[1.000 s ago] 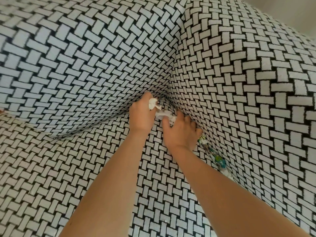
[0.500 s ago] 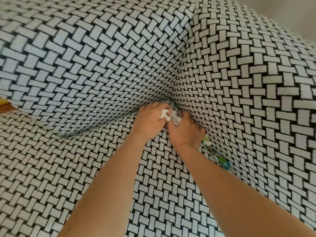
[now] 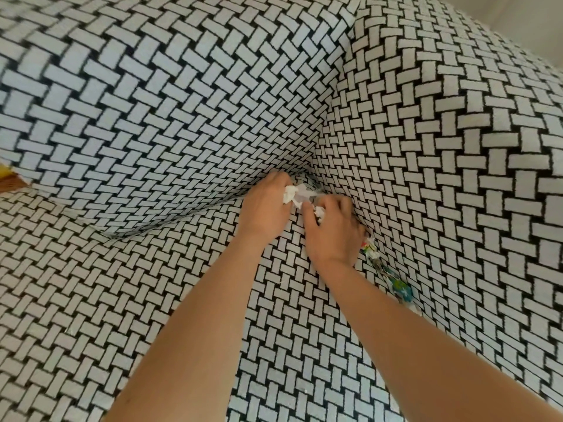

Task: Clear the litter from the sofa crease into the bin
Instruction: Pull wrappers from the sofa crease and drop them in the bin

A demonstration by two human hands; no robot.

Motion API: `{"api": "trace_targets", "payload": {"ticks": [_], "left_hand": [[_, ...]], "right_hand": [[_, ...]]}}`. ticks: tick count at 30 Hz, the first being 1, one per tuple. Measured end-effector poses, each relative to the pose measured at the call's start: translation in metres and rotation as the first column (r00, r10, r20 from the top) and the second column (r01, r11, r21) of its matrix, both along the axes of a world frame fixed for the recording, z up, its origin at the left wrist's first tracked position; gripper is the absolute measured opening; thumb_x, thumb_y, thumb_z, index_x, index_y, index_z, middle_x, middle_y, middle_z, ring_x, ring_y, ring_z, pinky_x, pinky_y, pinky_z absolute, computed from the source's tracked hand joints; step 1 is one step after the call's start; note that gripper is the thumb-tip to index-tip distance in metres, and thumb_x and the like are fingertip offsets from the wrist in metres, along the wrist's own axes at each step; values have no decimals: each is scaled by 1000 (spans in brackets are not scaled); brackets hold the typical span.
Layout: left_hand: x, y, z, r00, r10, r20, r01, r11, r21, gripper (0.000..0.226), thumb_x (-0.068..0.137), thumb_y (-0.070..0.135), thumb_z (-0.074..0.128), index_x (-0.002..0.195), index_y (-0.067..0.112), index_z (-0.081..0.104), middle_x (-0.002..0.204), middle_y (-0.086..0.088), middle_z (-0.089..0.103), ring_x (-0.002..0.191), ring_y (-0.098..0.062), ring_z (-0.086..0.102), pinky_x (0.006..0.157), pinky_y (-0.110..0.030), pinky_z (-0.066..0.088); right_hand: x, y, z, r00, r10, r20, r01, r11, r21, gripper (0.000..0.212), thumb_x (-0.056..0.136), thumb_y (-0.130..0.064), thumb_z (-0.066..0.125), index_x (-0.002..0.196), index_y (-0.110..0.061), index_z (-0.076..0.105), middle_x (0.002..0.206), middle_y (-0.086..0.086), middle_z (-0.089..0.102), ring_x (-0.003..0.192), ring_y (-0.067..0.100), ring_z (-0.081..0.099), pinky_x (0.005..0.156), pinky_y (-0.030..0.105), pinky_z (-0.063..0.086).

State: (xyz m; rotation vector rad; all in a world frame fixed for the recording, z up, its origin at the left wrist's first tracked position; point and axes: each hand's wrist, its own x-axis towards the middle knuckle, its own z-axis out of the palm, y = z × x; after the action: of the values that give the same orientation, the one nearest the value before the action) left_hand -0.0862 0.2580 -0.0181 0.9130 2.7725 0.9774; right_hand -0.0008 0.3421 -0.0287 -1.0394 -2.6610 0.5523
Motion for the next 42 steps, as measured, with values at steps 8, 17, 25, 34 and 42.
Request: {"api": "trace_targets", "payload": {"ticks": [8, 17, 25, 34, 42], "left_hand": [[8, -7, 4, 981, 193, 30, -195, 977, 90, 21, 88, 24, 59, 97, 5, 57, 82, -7, 60, 73, -21, 53, 61, -34, 42], [31, -25, 6, 879, 438, 189, -474, 843, 254, 10, 83, 13, 64, 87, 6, 58, 73, 0, 56, 62, -15, 49, 47, -20, 31], [83, -69, 16, 823, 359, 441, -518, 793, 321, 18, 83, 4, 62, 71, 15, 53, 65, 3, 53, 51, -7, 39, 43, -18, 29], [136, -128, 38, 614, 352, 707, -673, 701, 235, 10, 88, 9, 54, 84, 19, 52, 72, -1, 56, 47, -7, 35, 39, -16, 27], [157, -136, 50, 521, 366, 771, -751, 627, 209, 9, 89, 15, 53, 97, 10, 56, 70, -6, 56, 48, -7, 37, 32, -10, 27]], "right_hand": [[-1, 0, 0, 995, 28, -96, -30, 999, -23, 20, 90, -45, 48, 95, -25, 47, 89, -8, 56, 86, 16, 55, 79, 32, 36], [-5, 3, 3, 999, 31, 10, -31, 1000, 4, 38, 92, -46, 42, 117, -19, 49, 118, 2, 45, 85, 15, 49, 88, 35, 39], [-7, -3, 7, 996, 48, 81, -58, 992, 116, 46, 95, -42, 37, 121, -5, 44, 121, 14, 46, 94, 26, 57, 83, 38, 43], [-19, 4, 40, 939, 111, 326, -121, 993, 12, 46, 90, -7, 50, 132, 2, 34, 116, 20, 56, 104, 32, 57, 81, 39, 50], [29, -6, 53, 893, 191, 407, -266, 954, 137, 36, 91, -5, 48, 124, 5, 39, 82, 12, 58, 67, 17, 59, 48, 25, 47]]}}
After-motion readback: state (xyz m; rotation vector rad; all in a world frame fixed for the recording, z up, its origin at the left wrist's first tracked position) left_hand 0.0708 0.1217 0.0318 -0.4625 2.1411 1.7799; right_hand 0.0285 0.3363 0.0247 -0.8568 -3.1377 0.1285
